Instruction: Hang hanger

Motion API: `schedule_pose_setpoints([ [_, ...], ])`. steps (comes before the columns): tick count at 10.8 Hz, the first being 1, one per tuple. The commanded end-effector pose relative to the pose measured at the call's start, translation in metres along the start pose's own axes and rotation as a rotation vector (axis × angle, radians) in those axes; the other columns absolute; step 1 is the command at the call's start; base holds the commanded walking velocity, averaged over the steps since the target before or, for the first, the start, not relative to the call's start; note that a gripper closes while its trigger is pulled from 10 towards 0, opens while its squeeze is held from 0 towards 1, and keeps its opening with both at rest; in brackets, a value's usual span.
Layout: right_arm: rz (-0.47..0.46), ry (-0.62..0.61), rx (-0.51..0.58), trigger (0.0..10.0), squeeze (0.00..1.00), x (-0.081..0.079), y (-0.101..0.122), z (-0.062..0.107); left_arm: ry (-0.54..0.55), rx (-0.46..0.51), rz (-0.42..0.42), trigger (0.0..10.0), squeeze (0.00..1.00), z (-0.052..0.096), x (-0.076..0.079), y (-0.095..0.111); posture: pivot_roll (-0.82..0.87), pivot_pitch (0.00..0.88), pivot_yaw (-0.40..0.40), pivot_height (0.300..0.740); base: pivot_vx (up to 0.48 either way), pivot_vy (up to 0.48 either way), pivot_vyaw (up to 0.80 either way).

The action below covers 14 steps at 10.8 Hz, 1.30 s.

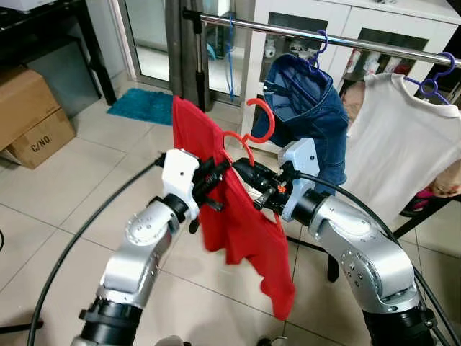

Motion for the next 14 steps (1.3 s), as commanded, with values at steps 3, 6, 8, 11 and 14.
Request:
schedule_pose_setpoints([
  [3,0.022,0.007,0.079,0.0,0.00,0.000,0.018,0.000,0.006,0.005,0.000,0.0,0.00,-0.001,-0.008,0.003,-0.04,0.000,-0.005,0.740,0.000,0.000,0.00],
  [6,0.022,-0.009,0.085,0.0,0.00,0.002,0.019,0.001,0.016,0.030,-0.003,0.0,0.00,-0.003,-0.018,0.011,-0.04,0.000,-0.002,0.740,0.000,0.000,0.00],
  [8,0.024,-0.013,0.069,0.0,0.00,0.004,0.016,0.001,0.039,0.081,-0.008,0.0,0.00,-0.001,-0.024,0.021,-0.04,0.000,-0.009,0.740,0.000,0.000,0.00],
  [11,0.039,-0.071,-0.024,0.0,0.00,0.014,-0.001,0.000,0.038,0.219,-0.082,0.0,0.00,0.015,-0.017,0.056,-0.02,0.000,-0.011,0.740,0.000,0.000,0.00],
  [14,0.063,-0.089,-0.205,0.0,0.00,0.026,-0.035,0.009,0.037,0.313,-0.196,0.0,0.00,0.034,-0.007,0.089,-0.01,0.000,-0.015,0.740,0.000,0.000,0.00],
])
Point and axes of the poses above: a point about 5 cm out from each wrist's last joint towards the gripper, its own z axis pointing back from the gripper into the wrist, its own y axis along the axis of the wrist's last joint, x = y × z, the point moved 5 cm from there along -z, pointing out of the wrist towards the gripper, and after that the axes turned 12 degrees about z, right-handed, at the moved point
